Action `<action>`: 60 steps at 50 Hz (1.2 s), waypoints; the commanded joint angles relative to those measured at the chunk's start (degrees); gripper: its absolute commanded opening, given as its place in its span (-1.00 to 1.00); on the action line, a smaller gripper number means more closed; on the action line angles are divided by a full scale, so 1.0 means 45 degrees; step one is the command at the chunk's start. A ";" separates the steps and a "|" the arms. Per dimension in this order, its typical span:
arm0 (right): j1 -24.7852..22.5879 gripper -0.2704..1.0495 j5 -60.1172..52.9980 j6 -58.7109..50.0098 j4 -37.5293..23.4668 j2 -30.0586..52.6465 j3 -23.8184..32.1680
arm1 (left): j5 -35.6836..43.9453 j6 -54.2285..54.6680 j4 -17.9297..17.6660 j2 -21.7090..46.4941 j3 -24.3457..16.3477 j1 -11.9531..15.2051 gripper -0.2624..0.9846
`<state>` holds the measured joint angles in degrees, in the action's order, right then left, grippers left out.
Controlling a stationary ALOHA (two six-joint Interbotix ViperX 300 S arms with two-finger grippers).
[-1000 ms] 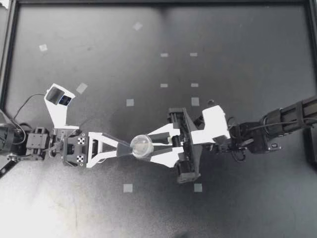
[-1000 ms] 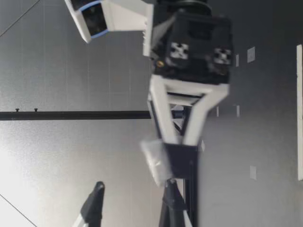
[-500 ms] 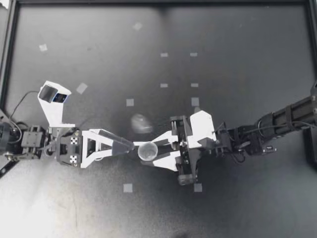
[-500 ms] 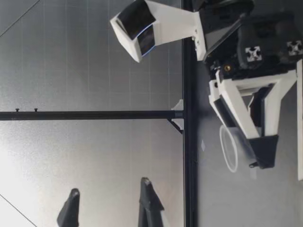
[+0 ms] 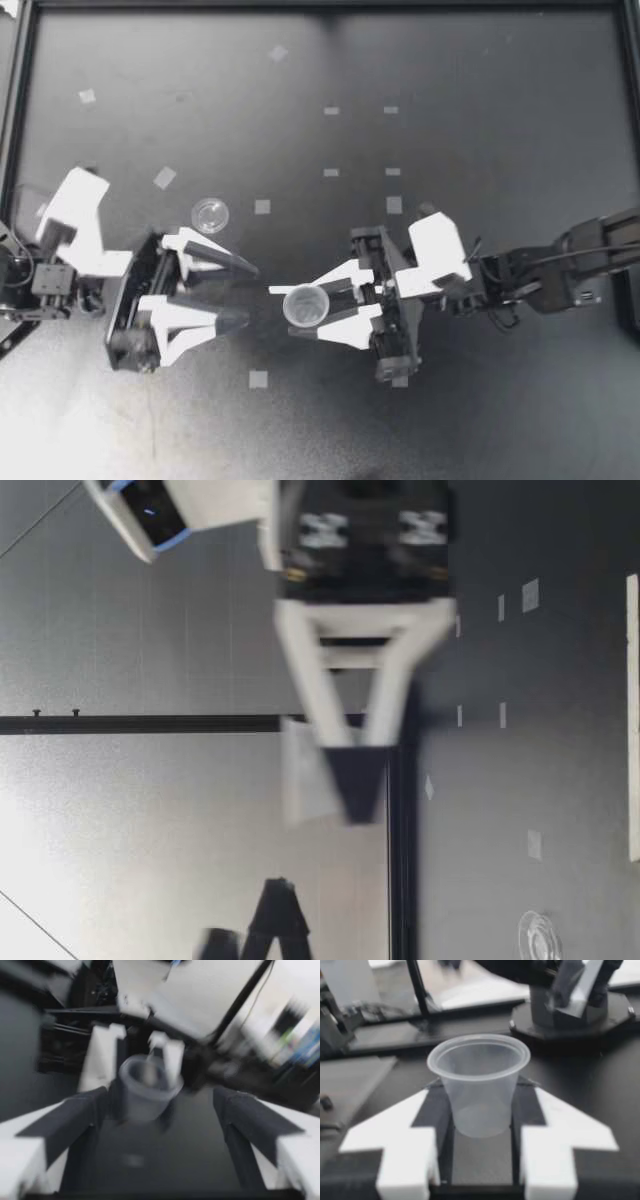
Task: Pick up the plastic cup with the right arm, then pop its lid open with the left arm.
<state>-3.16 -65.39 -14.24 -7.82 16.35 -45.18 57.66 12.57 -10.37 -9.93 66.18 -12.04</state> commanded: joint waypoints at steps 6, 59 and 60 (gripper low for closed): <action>-0.0156 -0.24 -0.0078 -0.1113 -0.0020 -0.1230 0.0039 | -0.1094 -0.3867 0.0000 -0.0020 -0.0352 0.0039 0.65; -0.0156 -0.24 0.0371 -0.0117 -0.0020 -0.1016 0.0000 | -0.1465 -0.3906 -0.0020 0.0137 -0.0918 0.0020 0.65; -0.0156 -0.24 0.0371 -0.0117 -0.0020 -0.1016 0.0000 | -0.1484 -0.3906 0.0000 0.0137 -0.0918 0.0020 0.65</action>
<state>-3.60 -63.54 -14.85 -7.82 12.48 -45.88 50.98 -5.10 -10.46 -8.26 63.11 -12.04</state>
